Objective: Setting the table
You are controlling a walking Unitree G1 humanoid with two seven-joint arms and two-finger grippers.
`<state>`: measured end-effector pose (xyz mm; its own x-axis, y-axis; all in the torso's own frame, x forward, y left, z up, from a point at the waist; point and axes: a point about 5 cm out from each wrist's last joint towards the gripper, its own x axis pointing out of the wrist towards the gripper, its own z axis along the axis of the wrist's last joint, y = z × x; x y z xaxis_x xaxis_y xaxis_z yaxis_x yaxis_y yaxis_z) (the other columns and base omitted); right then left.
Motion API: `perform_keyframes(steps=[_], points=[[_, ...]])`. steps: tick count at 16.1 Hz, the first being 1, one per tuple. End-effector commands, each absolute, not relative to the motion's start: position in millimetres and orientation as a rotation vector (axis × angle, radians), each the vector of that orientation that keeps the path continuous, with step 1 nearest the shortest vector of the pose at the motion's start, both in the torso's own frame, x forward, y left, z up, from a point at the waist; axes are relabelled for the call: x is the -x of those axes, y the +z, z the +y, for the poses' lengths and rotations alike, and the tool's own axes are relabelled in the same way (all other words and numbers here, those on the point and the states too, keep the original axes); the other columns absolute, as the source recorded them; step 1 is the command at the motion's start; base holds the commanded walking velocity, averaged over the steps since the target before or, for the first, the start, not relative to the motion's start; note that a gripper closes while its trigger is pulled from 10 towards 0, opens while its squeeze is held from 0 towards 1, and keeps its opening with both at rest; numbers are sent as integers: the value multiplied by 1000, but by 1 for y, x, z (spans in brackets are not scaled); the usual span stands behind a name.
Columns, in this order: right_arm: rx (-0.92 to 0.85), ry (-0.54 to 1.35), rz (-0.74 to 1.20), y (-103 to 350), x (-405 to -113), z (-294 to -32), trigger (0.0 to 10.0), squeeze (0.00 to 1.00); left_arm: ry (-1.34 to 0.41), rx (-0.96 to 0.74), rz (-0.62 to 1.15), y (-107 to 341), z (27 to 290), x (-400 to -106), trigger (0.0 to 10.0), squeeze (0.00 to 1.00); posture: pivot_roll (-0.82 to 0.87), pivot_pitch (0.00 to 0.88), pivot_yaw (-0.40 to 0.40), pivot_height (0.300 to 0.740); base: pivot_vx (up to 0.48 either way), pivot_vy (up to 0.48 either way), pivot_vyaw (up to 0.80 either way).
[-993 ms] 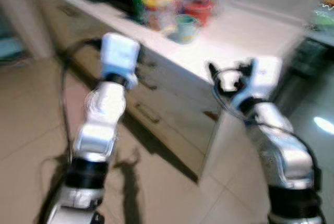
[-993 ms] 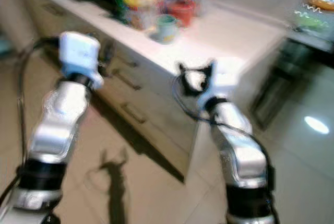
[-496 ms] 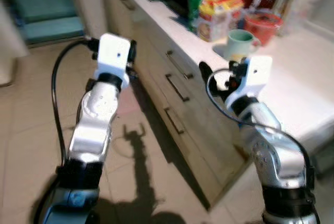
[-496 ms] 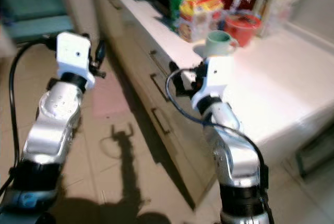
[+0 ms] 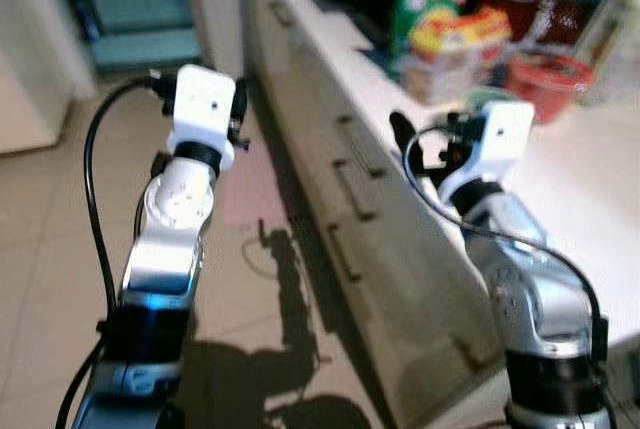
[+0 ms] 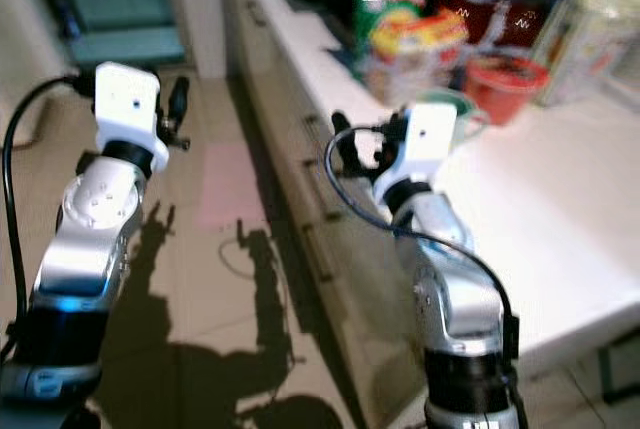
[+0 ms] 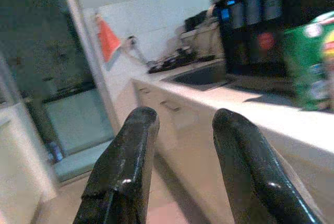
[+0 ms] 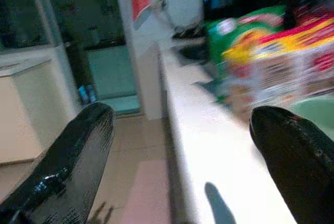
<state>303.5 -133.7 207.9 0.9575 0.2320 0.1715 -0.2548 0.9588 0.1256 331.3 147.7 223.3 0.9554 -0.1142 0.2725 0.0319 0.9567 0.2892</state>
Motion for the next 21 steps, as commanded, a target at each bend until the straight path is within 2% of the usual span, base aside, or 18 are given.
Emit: perform_keyframes(steps=[1,11,12,13,17,21], points=[[-124,200,-202,218,-304,-143,10000,0,-99,-282,-308,228,141,-331,10000,0,12,0,6,740,0,0,0],[21,-5,-147,228,-327,-195,10000,0,-145,-273,-297,224,137,-328,10000,0,0,0,8,740,0,0,0],[50,-10,-105,227,-335,-203,10000,918,-159,-270,-298,224,135,-328,10000,0,0,0,8,740,0,0,0],[60,9,-69,225,-342,-208,10000,1000,-177,-265,-299,224,134,-329,10000,0,0,0,8,740,0,0,0],[124,146,29,225,-380,-218,10000,1000,-198,-264,-301,227,133,-328,10000,0,5,0,6,740,0,0,0],[203,216,66,235,-401,-221,10000,1000,-207,-263,-300,229,136,-323,10000,0,45,0,-18,740,0,0,0]])
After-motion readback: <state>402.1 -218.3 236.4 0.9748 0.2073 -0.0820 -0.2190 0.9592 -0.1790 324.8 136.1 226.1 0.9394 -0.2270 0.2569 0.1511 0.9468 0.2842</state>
